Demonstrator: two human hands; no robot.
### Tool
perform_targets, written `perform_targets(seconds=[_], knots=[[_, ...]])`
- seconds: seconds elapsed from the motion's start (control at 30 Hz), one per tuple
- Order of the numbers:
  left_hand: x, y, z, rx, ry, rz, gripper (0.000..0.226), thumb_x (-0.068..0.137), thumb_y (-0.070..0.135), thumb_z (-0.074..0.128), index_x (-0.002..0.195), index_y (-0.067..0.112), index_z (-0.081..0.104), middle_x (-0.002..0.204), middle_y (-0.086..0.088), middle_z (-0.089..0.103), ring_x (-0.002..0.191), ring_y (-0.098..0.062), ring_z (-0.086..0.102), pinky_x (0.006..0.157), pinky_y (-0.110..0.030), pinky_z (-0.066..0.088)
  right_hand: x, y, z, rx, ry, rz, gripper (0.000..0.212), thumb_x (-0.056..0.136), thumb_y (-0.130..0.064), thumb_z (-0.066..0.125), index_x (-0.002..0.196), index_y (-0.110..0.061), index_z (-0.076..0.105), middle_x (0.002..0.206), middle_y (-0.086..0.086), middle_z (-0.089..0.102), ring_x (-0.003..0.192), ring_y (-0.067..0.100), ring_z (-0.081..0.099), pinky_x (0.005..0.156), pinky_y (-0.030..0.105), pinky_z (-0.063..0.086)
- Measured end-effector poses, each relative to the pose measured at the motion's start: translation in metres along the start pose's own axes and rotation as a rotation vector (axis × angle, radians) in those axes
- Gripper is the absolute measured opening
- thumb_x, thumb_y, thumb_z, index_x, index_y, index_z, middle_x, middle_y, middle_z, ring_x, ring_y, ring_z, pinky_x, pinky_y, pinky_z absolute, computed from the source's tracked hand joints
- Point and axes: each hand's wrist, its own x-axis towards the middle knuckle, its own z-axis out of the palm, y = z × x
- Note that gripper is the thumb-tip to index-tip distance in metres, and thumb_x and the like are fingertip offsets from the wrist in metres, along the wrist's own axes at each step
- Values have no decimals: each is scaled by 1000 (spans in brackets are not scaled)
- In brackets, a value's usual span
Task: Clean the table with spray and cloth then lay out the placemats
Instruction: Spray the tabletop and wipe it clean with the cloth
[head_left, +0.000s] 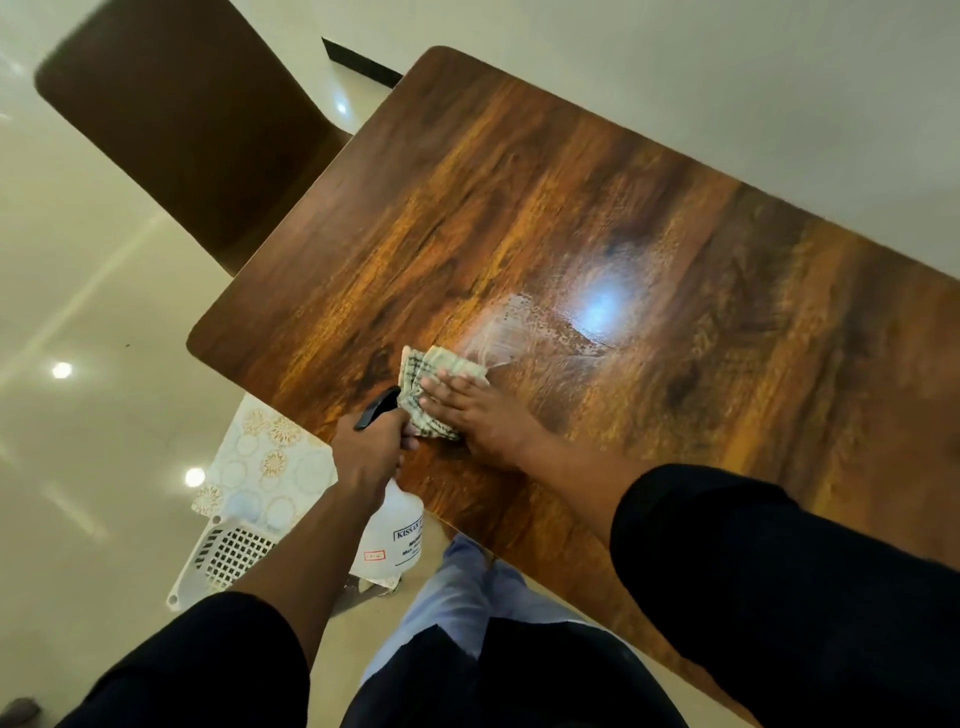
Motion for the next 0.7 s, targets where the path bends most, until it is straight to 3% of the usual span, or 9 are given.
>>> perform_targets(seconds=[0.1,0.17,0.23,0.3,0.43,0.5,0.7], knots=[[0,2,2,25,-9,3,23,98,17,66,81,4,75,69,-12,73,43,-12,50,46,-26,40,-15,19,2,30,-7,-39,84,94,-6,55,165,-29,15,172,-7,1,159,18,-3,128,40,-1],[0,3,5,29,-15,10,21,99,17,65,86,4,74,73,-12,73,45,-12,52,46,-24,40,-24,34,-2,57,28,41,87,94,0,50,164,-34,12,171,-13,0,158,14,-4,125,40,-7],[0,3,10,48,-31,35,22,100,17,64,85,4,74,73,-13,73,47,-13,54,47,-25,41,-40,52,-5,116,101,231,87,95,3,43,163,-40,8,170,-17,-3,158,15,-4,125,44,-6],[2,3,16,79,-46,64,25,100,20,64,85,4,74,73,-14,74,48,-13,56,49,-26,43,-61,67,-7,162,161,424,86,96,1,41,163,-40,6,170,-17,-4,159,16,-4,129,48,4],[3,7,29,59,-71,48,14,97,20,68,104,8,68,78,-13,76,47,-10,59,47,-26,44,-106,96,-8,223,332,810,77,99,-3,43,164,-32,14,172,-9,4,159,17,0,130,41,6],[2,9,33,59,-95,47,12,98,20,67,99,8,69,76,-12,76,50,-13,57,49,-27,44,-119,107,-5,252,402,996,71,103,-8,42,165,-28,14,173,-4,4,159,21,0,130,41,5],[5,12,37,61,-109,52,17,98,20,68,96,4,73,71,-10,74,45,-10,56,47,-25,43,-74,96,-21,317,423,1263,74,104,-18,50,165,-20,8,172,2,-6,159,27,-7,130,42,-1]])
